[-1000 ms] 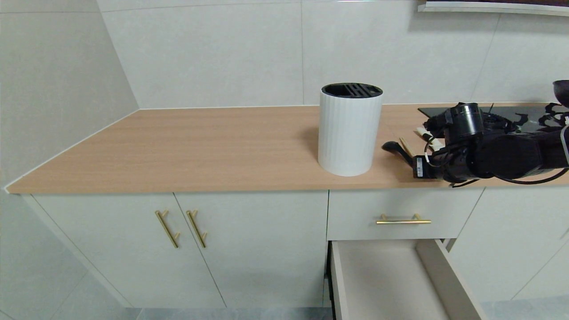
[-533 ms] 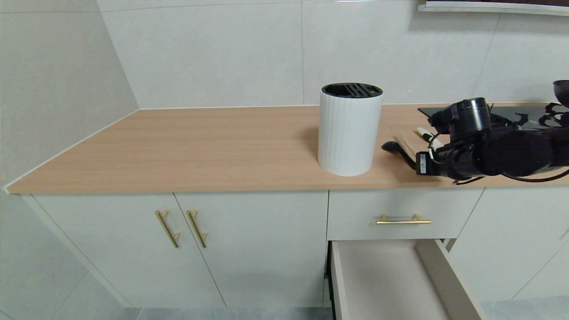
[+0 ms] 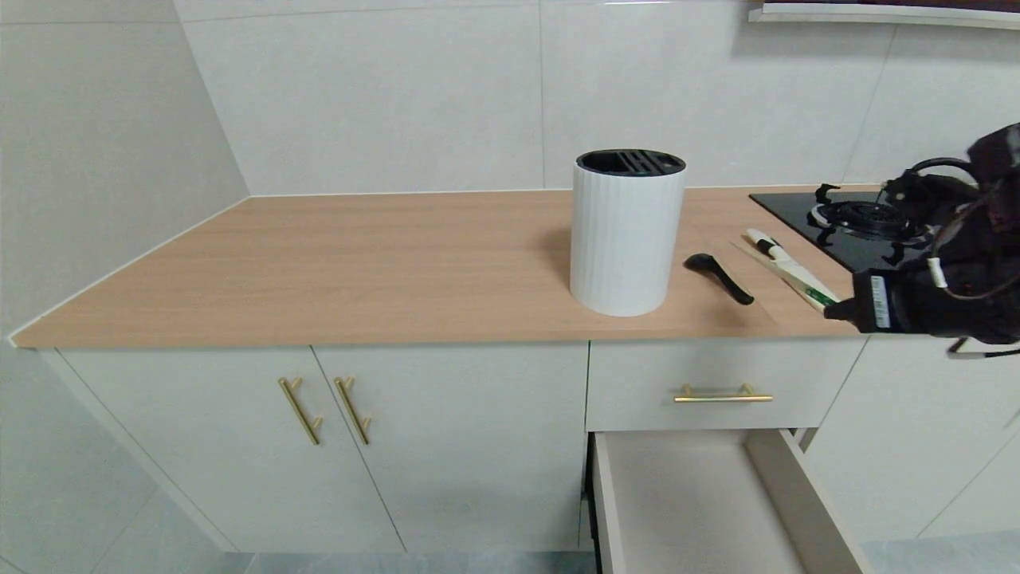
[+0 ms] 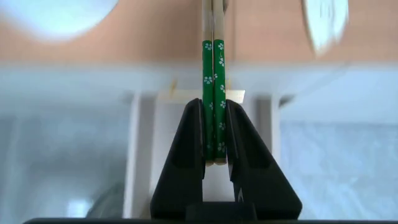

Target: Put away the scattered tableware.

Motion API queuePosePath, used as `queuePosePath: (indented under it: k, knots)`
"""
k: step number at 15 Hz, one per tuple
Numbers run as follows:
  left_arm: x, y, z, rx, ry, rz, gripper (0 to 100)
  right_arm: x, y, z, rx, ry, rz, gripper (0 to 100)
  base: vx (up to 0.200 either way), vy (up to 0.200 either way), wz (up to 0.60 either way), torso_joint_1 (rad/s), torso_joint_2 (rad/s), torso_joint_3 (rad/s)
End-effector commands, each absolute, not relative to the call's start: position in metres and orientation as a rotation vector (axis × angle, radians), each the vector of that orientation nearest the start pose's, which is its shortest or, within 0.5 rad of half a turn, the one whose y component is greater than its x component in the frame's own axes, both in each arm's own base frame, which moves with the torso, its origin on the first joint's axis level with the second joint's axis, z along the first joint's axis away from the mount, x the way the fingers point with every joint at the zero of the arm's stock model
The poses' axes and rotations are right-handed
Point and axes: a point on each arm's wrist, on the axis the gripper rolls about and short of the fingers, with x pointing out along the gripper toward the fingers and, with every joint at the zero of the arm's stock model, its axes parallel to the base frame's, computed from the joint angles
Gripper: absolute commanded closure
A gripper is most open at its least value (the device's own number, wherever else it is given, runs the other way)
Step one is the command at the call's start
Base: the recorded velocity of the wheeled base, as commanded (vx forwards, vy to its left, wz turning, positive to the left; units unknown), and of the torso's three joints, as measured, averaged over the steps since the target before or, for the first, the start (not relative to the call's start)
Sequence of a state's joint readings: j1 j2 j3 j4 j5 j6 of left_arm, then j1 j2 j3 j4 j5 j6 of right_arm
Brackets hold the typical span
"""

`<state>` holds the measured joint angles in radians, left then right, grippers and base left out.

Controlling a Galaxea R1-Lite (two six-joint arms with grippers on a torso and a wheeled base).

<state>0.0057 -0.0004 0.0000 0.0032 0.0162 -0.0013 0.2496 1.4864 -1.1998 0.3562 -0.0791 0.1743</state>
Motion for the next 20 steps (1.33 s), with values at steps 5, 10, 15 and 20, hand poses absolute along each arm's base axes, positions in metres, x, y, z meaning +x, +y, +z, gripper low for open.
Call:
queuePosePath:
  k: [5, 10, 15, 20]
  knots:
    - [-0.023, 0.000, 0.075, -0.002, 0.003, 0.021, 0, 0.147, 0.046, 0.268, 0.068, 0.710, 0.398, 100, 0.000, 0.000, 0.00, 0.000, 0.00, 0.000]
    - [-0.023, 0.000, 0.075, -0.002, 0.003, 0.023, 0, 0.146, 0.060, 0.244, -0.018, 0.809, 0.499, 100, 0.000, 0.000, 0.00, 0.000, 0.00, 0.000]
    - [-0.023, 0.000, 0.075, -0.002, 0.003, 0.021, 0, 0.157, 0.065, 0.230, -0.032, 0.877, 0.499, 100, 0.000, 0.000, 0.00, 0.000, 0.00, 0.000]
    - [-0.023, 0.000, 0.075, -0.002, 0.003, 0.023, 0, 0.162, 0.067, 0.223, -0.037, 0.910, 0.493, 100, 0.000, 0.000, 0.00, -0.112, 0.27, 0.164]
